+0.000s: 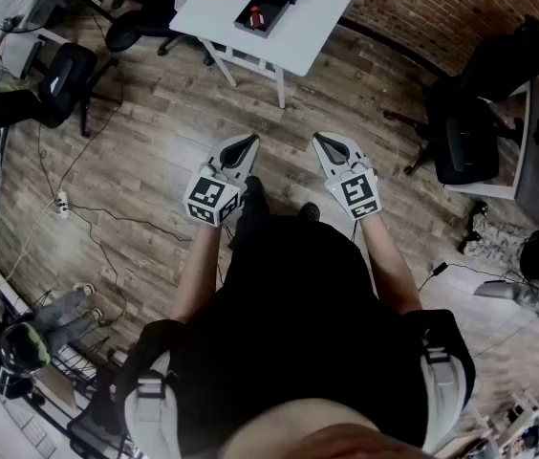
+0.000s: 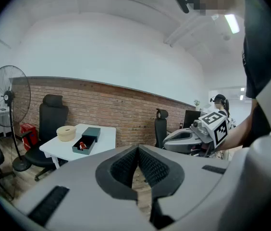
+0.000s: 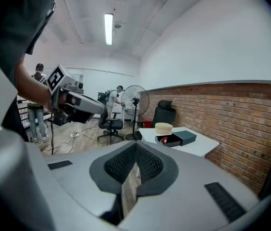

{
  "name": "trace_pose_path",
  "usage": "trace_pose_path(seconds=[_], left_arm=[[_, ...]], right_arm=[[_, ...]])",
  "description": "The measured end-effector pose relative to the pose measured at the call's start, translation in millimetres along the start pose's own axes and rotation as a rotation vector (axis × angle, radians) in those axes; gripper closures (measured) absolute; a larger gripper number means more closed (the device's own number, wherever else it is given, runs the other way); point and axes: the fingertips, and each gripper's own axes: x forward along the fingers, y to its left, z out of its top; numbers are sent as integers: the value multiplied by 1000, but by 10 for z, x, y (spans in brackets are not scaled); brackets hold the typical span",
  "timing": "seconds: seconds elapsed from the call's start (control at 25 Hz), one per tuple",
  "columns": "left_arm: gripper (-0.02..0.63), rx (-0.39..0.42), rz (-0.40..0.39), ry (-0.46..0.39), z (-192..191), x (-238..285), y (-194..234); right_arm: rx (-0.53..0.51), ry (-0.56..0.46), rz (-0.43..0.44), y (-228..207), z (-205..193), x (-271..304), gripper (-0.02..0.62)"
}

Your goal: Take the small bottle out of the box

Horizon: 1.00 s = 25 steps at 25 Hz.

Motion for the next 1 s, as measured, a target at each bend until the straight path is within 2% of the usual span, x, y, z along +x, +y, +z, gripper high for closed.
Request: trace_pose_path(seconds=[0.36, 0.52, 1.0], left_arm=[[586, -8, 43, 7, -93, 62, -559], [586, -11, 66, 0, -95, 62, -611], [586, 7, 50, -1, -34, 129, -454]], right_arm=[[15, 3, 63, -84, -282, -440, 598], [25, 18, 97, -80, -403, -493, 598], [54, 33, 96, -79, -450, -395, 598]])
